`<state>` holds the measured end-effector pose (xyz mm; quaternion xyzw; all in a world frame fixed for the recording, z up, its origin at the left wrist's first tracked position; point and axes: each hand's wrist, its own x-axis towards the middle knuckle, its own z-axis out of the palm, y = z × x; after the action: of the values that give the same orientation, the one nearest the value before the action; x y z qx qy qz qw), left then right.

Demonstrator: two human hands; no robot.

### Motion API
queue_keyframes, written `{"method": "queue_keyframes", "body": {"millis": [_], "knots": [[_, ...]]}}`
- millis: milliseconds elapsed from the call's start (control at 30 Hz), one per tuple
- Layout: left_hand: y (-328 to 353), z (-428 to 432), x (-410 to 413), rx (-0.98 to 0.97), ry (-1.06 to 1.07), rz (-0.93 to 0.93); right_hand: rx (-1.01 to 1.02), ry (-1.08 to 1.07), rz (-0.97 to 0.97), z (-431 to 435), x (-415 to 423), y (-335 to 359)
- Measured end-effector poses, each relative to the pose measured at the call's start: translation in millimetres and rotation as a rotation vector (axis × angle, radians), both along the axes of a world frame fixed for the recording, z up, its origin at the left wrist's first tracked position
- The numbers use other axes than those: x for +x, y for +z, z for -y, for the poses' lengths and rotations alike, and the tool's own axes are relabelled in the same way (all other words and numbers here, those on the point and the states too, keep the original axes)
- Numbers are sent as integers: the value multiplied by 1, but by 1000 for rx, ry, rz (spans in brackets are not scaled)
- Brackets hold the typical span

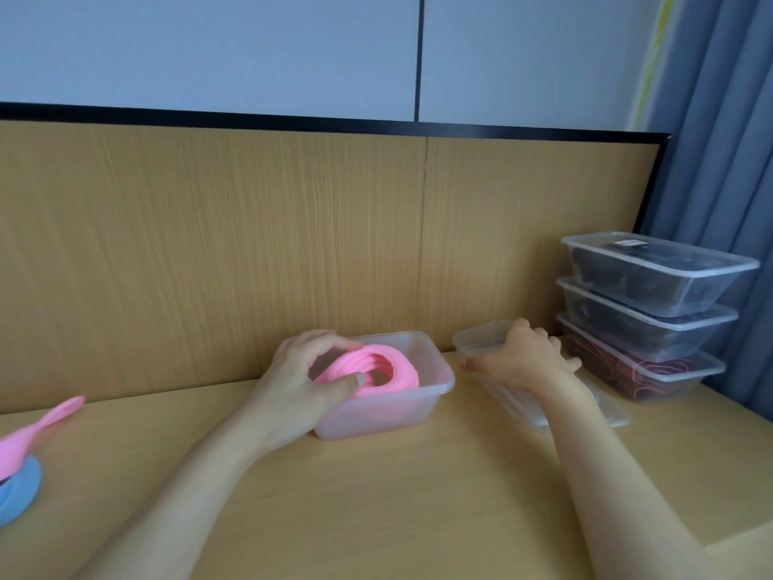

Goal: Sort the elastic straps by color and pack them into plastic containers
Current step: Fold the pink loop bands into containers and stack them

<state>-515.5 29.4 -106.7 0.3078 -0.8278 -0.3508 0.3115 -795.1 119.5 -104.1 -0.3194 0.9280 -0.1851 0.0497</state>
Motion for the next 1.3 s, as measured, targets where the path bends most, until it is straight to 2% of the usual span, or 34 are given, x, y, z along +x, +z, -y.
{"method": "queue_keyframes", "body": {"millis": [167, 267, 367, 467, 667, 767, 833, 967, 1100, 1300], "knots": [[-3, 3, 0, 11, 6, -10, -238, 140, 130, -5, 6, 13], [-3, 4, 0, 40, -10, -27, -422, 319, 258, -10, 13, 19], [-2, 5, 0, 64, -14, -44, -546, 508, 281, -11, 30, 23], [1, 4, -2, 183, -12, -150, -575, 652, 212, -12, 52, 21], [10, -1, 4, 393, -134, -281, -492, 884, -75, -13, 86, 16], [10, 2, 1, 428, -49, -363, -463, 972, -208, -11, 94, 12], [7, 4, -1, 446, 38, -413, -435, 1010, -221, -10, 97, 12], [5, 6, -2, 486, 72, -467, -398, 982, -236, -9, 92, 13], [5, 8, 0, 555, 106, -537, -473, 816, -182, -9, 75, 14], [0, 10, -4, 522, 218, -511, -573, 559, 155, 4, 66, 7]]}}
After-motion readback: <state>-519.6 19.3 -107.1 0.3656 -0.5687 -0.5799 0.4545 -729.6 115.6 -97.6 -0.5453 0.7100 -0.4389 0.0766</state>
